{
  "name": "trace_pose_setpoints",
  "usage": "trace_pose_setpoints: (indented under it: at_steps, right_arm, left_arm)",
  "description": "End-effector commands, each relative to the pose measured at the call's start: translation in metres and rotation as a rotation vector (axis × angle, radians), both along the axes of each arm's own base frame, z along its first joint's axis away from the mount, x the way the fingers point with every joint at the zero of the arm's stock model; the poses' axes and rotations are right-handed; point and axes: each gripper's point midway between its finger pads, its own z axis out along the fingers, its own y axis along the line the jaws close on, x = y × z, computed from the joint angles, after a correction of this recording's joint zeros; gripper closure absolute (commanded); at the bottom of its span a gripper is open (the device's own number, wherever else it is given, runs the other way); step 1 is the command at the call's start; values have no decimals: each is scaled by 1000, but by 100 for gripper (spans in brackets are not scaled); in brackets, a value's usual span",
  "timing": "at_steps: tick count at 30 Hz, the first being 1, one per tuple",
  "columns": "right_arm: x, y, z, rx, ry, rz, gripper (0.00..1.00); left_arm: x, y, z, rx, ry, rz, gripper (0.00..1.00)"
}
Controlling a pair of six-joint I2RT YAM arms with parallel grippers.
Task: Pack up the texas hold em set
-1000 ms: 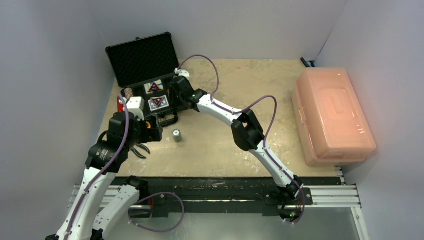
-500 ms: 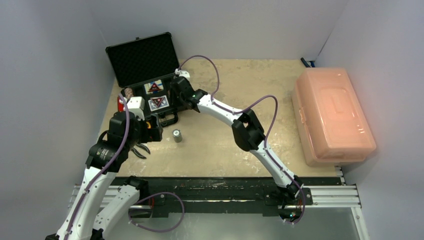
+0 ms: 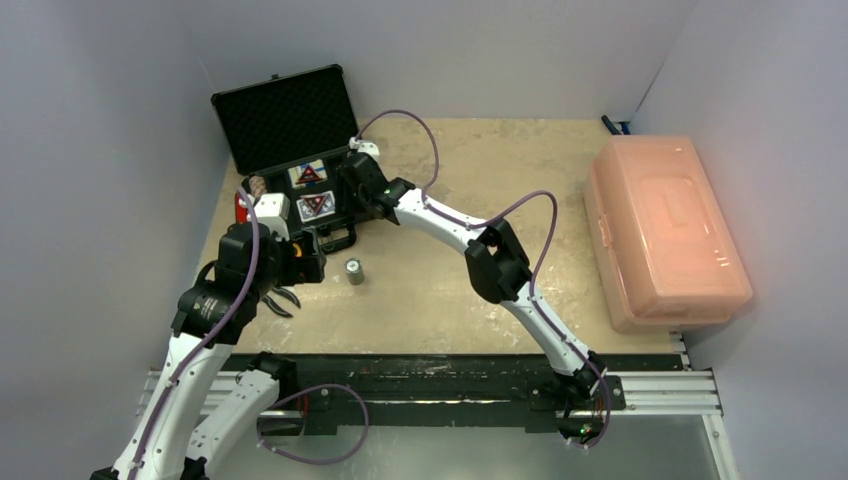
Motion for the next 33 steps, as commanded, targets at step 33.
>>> trace_pose_setpoints:
  at_steps: [33]
  right_arm:
    - [-30,-29,103,-5,-98,-27,1]
  left_arm:
    - [6,-2,4,1,-27,-16,4]
